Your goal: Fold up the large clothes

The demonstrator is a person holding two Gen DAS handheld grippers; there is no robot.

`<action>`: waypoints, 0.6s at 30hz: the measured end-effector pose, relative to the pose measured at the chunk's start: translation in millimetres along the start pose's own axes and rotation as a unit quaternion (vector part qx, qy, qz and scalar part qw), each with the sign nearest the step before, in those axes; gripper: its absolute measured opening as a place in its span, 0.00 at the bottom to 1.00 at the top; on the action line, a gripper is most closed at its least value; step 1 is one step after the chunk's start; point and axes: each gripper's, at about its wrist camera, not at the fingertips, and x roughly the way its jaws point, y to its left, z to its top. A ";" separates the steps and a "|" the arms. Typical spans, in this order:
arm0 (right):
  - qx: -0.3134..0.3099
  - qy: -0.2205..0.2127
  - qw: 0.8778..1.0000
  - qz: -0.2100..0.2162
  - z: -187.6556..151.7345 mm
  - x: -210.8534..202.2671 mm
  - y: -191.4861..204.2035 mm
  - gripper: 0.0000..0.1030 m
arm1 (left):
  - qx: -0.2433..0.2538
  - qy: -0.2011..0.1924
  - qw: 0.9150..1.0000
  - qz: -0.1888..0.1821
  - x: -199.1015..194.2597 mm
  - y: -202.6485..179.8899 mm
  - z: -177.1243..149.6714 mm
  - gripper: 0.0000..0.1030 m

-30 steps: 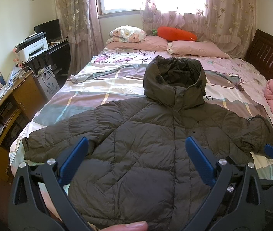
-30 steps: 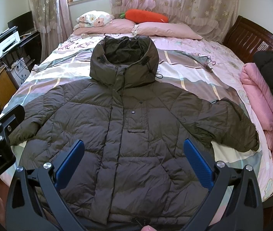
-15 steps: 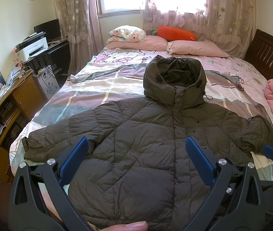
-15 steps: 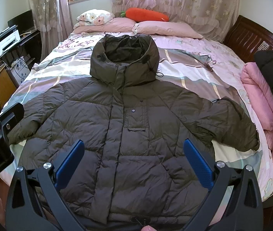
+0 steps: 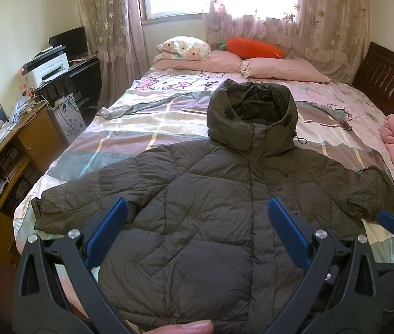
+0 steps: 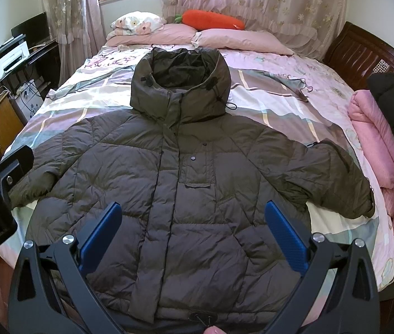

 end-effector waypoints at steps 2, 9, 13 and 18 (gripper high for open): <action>0.000 0.000 1.000 0.000 0.0 0.2 0.0 0.99 | -0.001 0.000 1.000 -0.001 -0.2 0.2 0.0 0.98; -0.001 0.002 1.000 0.000 -1.3 0.9 0.6 0.99 | 0.000 0.000 1.000 0.000 -0.2 -0.1 -0.1 0.98; -0.001 0.002 1.000 0.000 -2.2 1.5 0.9 0.99 | 0.000 0.001 1.000 -0.001 0.0 0.0 -0.1 0.98; -0.001 0.002 1.000 0.000 -1.4 1.6 1.2 0.99 | -0.001 0.002 1.000 -0.002 0.1 0.0 -0.1 0.98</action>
